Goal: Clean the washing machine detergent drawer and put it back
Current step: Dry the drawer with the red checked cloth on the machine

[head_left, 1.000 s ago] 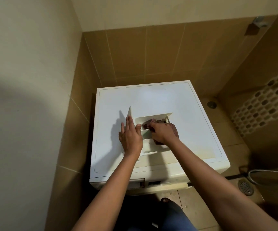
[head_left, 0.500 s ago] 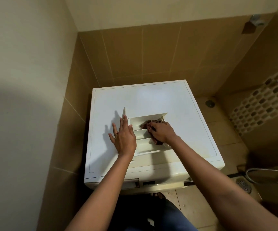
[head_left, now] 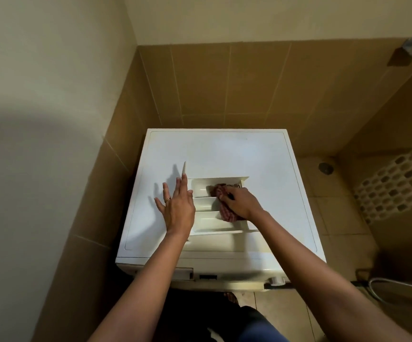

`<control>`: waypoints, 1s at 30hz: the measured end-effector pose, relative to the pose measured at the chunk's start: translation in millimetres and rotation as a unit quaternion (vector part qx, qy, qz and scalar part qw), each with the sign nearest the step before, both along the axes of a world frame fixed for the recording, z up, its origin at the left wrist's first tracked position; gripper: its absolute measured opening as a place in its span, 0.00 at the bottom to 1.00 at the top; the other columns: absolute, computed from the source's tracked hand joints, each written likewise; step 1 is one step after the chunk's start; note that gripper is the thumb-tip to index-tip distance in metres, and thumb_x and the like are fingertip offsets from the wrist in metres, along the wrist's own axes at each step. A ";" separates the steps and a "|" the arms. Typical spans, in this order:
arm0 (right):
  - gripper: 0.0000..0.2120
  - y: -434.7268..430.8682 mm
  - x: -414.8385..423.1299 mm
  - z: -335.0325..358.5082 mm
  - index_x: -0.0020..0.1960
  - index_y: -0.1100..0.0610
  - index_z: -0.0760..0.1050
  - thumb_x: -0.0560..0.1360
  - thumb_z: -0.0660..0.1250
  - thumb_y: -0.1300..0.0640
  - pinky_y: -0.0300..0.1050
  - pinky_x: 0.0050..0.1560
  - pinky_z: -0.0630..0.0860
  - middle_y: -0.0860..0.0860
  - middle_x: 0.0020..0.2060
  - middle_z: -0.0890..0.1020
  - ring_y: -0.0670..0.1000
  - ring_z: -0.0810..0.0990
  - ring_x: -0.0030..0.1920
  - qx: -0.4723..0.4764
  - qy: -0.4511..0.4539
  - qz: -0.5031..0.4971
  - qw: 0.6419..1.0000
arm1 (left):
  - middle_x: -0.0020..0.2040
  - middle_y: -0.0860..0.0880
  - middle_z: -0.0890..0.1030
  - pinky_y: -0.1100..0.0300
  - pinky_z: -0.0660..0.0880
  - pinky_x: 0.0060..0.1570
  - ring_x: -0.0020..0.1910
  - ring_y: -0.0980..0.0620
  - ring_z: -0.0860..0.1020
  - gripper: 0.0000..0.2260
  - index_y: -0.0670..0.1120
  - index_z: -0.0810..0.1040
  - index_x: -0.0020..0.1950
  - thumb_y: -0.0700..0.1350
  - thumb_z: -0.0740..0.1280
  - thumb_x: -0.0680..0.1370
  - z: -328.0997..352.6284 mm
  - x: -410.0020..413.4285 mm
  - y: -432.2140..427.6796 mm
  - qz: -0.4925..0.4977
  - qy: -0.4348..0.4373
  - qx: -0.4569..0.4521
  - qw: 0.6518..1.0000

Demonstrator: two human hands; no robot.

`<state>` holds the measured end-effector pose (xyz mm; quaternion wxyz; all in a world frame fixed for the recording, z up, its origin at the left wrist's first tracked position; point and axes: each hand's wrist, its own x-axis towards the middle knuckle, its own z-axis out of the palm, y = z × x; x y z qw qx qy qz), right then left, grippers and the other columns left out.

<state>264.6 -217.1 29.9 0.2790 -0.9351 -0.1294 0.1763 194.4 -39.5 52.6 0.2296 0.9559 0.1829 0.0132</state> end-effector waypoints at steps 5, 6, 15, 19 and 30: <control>0.10 8.5 1.8 22.6 0.37 0.45 0.70 0.78 0.62 0.52 0.30 0.34 0.67 0.39 0.30 0.76 0.38 0.75 0.34 0.310 -0.097 -0.205 0.923 | 0.75 0.46 0.67 0.38 0.49 0.73 0.76 0.44 0.59 0.24 0.50 0.52 0.80 0.49 0.54 0.84 -1.5 1.8 -0.6 -0.010 -0.001 -0.008 1.000; 0.11 14.4 2.7 27.2 0.37 0.45 0.69 0.78 0.60 0.51 0.28 0.33 0.67 0.40 0.30 0.76 0.38 0.75 0.34 0.321 -0.123 -0.210 0.915 | 0.72 0.45 0.70 0.38 0.51 0.73 0.74 0.45 0.64 0.25 0.48 0.52 0.80 0.48 0.55 0.84 -2.1 2.5 -1.1 -0.012 -0.008 -0.009 1.000; 0.18 82.2 24.5 16.6 0.64 0.69 0.70 0.78 0.61 0.60 0.54 0.67 0.63 0.65 0.62 0.73 0.64 0.68 0.65 0.026 -0.073 0.195 0.978 | 0.63 0.43 0.77 0.42 0.59 0.72 0.65 0.46 0.72 0.23 0.44 0.55 0.79 0.45 0.54 0.84 -7.4 6.9 0.1 -0.007 0.001 0.019 1.000; 0.27 95.4 35.6 5.5 0.67 0.62 0.68 0.73 0.69 0.50 0.55 0.72 0.53 0.56 0.67 0.72 0.56 0.70 0.68 -0.060 -0.125 0.170 0.976 | 0.61 0.43 0.79 0.44 0.64 0.69 0.62 0.46 0.75 0.23 0.44 0.57 0.78 0.44 0.56 0.83 -9.5 6.5 0.7 0.003 -0.015 0.033 0.999; 0.16 27.8 60.0 -6.3 0.63 0.55 0.76 0.77 0.59 0.60 0.51 0.72 0.58 0.53 0.59 0.81 0.56 0.79 0.58 -0.058 -0.157 0.111 0.980 | 0.61 0.40 0.79 0.52 0.76 0.52 0.56 0.42 0.80 0.21 0.40 0.62 0.76 0.47 0.53 0.84 -5.7 2.2 -4.4 0.060 -0.038 -0.013 0.997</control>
